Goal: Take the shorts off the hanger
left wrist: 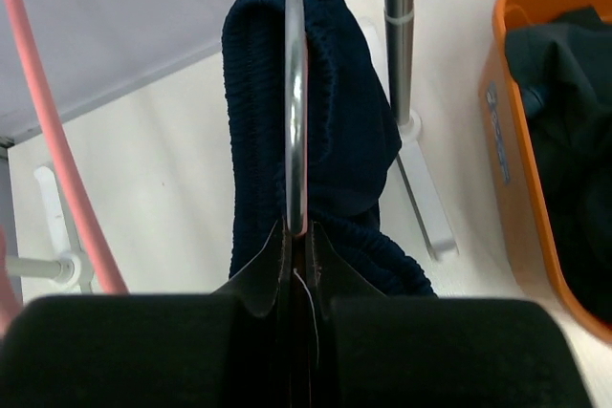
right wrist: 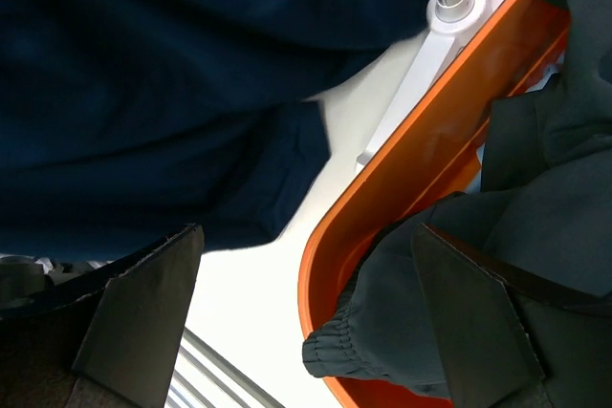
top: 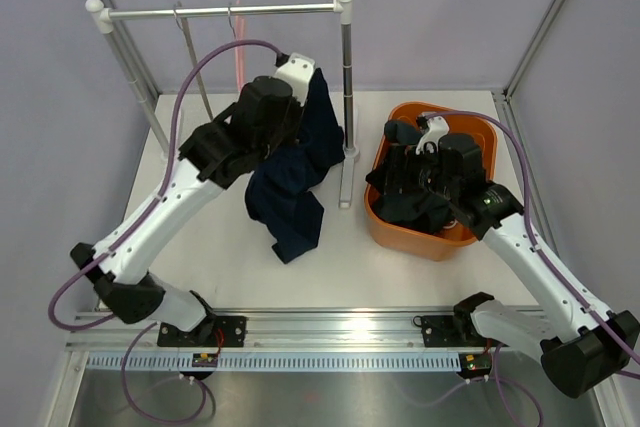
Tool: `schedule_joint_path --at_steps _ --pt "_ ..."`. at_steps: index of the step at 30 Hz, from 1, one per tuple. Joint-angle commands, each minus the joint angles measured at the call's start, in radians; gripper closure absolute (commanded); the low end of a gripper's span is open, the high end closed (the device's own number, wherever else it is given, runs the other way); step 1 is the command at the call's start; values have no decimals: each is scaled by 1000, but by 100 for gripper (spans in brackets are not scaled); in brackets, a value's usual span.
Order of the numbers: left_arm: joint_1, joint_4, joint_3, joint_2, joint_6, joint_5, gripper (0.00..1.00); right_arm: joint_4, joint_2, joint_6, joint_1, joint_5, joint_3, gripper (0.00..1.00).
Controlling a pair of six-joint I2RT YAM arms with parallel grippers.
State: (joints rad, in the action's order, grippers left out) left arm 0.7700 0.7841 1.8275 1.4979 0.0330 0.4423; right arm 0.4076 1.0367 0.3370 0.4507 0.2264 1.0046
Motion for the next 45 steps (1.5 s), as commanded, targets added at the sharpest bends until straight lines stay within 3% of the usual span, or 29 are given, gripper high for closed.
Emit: schedule_joint_path --at_steps 1,14,23,29,38,45 --pt "32 -59 -85 -158 41 12 100 -29 13 -13 22 -36 14 1" --pt "117 -108 -519 -513 116 -140 100 36 103 103 365 -333 233 2" --pt "153 -137 -645 -604 140 -208 100 125 291 151 540 -515 448 4" --pt "164 -163 -665 -614 145 -205 100 178 440 175 560 -602 588 8" --pt "164 -157 -671 -637 134 -194 100 237 520 174 560 -725 667 18" --pt "164 -160 -677 -651 133 -194 100 252 549 171 556 -771 692 40"
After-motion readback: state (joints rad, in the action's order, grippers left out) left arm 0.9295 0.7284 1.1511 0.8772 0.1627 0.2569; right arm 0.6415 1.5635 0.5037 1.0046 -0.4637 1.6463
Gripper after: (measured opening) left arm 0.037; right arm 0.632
